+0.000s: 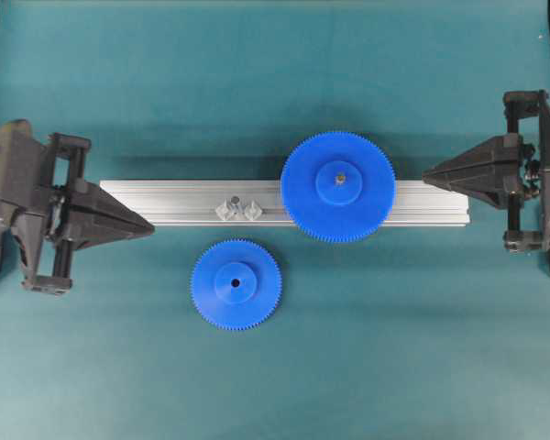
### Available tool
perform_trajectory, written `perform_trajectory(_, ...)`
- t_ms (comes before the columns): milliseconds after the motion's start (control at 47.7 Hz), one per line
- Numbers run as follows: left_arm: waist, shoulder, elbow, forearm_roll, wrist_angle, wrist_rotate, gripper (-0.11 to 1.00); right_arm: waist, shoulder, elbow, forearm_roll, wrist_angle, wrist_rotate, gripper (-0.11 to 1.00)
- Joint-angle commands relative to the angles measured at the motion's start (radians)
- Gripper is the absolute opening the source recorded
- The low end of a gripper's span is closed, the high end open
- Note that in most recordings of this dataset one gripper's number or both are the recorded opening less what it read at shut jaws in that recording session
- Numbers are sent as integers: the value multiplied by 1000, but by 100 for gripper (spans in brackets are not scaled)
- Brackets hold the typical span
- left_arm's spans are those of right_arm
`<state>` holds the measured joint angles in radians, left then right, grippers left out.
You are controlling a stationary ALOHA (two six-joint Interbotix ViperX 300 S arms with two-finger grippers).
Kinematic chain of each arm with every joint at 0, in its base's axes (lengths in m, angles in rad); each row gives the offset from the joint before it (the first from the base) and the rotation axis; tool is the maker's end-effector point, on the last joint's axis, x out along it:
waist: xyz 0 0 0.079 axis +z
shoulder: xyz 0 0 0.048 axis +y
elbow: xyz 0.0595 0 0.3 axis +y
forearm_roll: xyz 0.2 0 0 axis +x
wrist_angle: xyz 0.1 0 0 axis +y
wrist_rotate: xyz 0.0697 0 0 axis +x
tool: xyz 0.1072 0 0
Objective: Insert the small gear onto the shaft.
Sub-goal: 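Move the left gripper over the small blue gear lying on the table, then lower the left gripper and close it on the small gear's hub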
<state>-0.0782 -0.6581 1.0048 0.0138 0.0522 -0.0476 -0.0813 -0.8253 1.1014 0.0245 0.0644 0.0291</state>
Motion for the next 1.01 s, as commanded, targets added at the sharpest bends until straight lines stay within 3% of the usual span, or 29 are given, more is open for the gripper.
perform_trajectory(0, -9, 21, -46, 0, 17, -2, -3, -3, 5, -23, 2, 14, 8, 1)
perform_trajectory(335, -28, 149, -130, 0, 106, -15, -3, -11, 5, -17, 2, 89, 8, 1)
perform_trajectory(650, -48, 288, -198, 2, 117, -106, -3, -11, 3, -5, 6, 97, 23, 0)
perform_trajectory(985, -66, 459, -319, 0, 252, -107, -3, -11, 0, 8, 6, 97, 37, 1)
